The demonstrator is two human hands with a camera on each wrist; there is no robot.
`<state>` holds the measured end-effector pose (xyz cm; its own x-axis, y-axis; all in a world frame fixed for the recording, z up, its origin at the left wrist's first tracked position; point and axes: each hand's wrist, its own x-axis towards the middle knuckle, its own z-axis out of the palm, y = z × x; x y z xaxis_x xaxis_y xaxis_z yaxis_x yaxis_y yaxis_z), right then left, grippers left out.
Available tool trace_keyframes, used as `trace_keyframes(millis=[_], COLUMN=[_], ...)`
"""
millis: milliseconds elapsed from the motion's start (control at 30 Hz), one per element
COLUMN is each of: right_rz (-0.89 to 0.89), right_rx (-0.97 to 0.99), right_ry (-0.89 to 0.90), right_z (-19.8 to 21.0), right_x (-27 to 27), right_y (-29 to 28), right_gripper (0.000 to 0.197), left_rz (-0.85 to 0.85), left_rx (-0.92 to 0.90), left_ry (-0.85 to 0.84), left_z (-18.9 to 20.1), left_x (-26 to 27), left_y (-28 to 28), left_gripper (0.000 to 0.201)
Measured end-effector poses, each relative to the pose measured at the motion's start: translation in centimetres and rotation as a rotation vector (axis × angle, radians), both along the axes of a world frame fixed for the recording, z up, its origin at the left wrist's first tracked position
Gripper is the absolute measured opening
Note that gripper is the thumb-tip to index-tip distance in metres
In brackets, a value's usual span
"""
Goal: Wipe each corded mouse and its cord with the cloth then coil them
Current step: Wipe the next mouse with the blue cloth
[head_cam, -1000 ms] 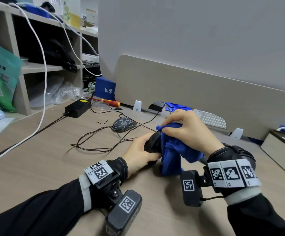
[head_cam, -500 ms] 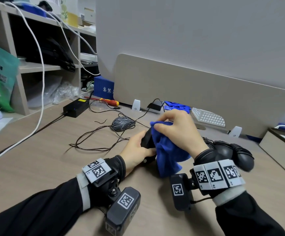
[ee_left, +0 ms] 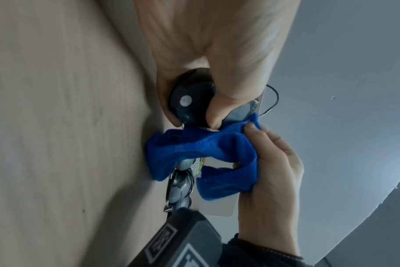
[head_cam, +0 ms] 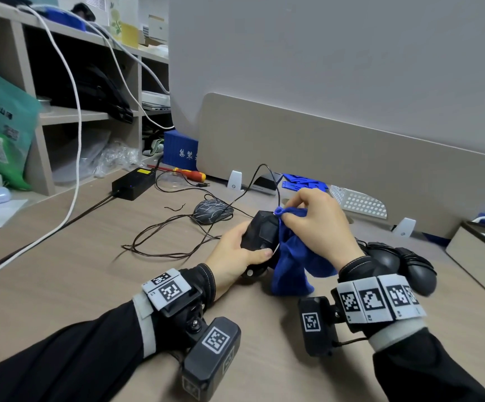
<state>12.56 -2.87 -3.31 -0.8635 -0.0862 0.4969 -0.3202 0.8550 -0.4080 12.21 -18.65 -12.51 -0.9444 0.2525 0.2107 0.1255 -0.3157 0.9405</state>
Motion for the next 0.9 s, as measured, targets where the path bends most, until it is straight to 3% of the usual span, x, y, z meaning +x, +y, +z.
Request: trace_keyframes(millis=[100, 167, 267, 433, 567, 667, 800, 900], right_rz=[0.167, 0.178, 0.115, -0.108, 0.109, 0.217, 0.072, 0.037], right_rx=[-0.094, -0.122, -0.181, -0.107, -0.393, -0.416, -0.418, -0.557], right_ry=[-0.031, -0.025, -0.054, -0.088, -0.131, -0.205, -0.232, -0.23], right_z=[-0.1, -0.3, -0.1, 0.3, 1.5, 1.5, 0.9, 1.3], right_x=[0.2, 0.4, 0.3, -0.2, 0.4, 0.8, 0.0, -0.4], right_y=[-1.0, -1.8, -1.7, 1.0, 0.7, 0.0, 2.1, 3.1], right_gripper=[0.006, 0.009, 0.011, 0.014, 0.013, 0.012, 0.013, 0.017], left_rz=[0.002, -0.011, -0.016, -0.042, -0.063, -0.112, -0.163, -0.178], left_rx=[-0.005, -0.011, 0.032, 0.095, 0.132, 0.185, 0.243, 0.239], left_ry=[0.011, 0.028, 0.016, -0.04, -0.029, -0.039, -0.09, -0.114], left_z=[0.1, 0.2, 0.4, 0.8, 1.1, 1.4, 1.7, 2.1], left_x=[0.1, 0.3, 0.4, 0.3, 0.6, 0.9, 1.2, 1.6], left_y=[0.1, 0.1, 0.1, -0.3, -0.1, -0.2, -0.4, -0.3], left_gripper=[0.049, 0.049, 0.051, 0.039, 0.052, 0.055, 0.048, 0.04])
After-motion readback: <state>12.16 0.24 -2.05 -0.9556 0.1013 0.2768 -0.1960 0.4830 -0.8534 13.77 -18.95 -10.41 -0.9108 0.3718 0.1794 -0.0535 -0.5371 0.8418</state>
